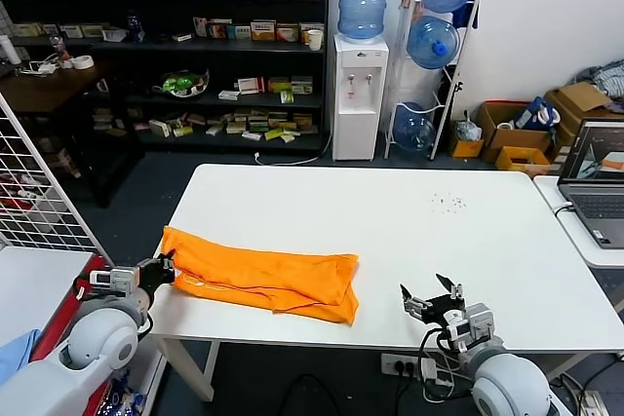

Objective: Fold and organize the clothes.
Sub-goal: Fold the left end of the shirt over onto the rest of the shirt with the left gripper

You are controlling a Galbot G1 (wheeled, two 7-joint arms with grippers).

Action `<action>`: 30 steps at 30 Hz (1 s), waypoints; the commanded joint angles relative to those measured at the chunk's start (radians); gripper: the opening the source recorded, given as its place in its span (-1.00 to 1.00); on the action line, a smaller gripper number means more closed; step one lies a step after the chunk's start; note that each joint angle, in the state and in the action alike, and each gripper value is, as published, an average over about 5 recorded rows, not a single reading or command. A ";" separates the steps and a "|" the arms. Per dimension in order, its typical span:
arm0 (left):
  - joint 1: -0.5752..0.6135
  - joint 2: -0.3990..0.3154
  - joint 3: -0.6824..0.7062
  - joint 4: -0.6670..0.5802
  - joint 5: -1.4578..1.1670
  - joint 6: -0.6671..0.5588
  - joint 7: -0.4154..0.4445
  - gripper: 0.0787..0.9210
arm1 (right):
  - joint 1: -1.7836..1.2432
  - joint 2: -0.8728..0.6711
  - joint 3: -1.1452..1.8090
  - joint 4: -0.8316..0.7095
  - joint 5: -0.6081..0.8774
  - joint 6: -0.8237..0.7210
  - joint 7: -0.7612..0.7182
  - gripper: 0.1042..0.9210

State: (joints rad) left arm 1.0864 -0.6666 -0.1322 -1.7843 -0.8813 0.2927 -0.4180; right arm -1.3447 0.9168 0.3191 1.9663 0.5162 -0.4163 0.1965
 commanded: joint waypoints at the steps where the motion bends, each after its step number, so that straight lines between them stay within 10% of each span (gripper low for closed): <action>1: 0.041 -0.031 0.073 -0.218 -0.046 0.030 -0.030 -0.88 | 0.004 0.008 0.011 -0.020 -0.034 0.050 0.005 0.76; 15: -0.121 -0.312 0.332 -0.202 0.054 0.006 -0.026 -0.88 | -0.006 0.061 0.039 -0.047 -0.079 0.073 0.007 0.76; 30: -0.152 -0.396 0.449 -0.122 0.143 -0.047 0.030 -0.88 | -0.022 0.074 0.054 -0.040 -0.087 0.075 0.005 0.76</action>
State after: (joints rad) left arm 0.9596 -0.9906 0.2313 -1.9328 -0.7932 0.2917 -0.4188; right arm -1.3656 0.9845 0.3696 1.9232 0.4343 -0.3449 0.2015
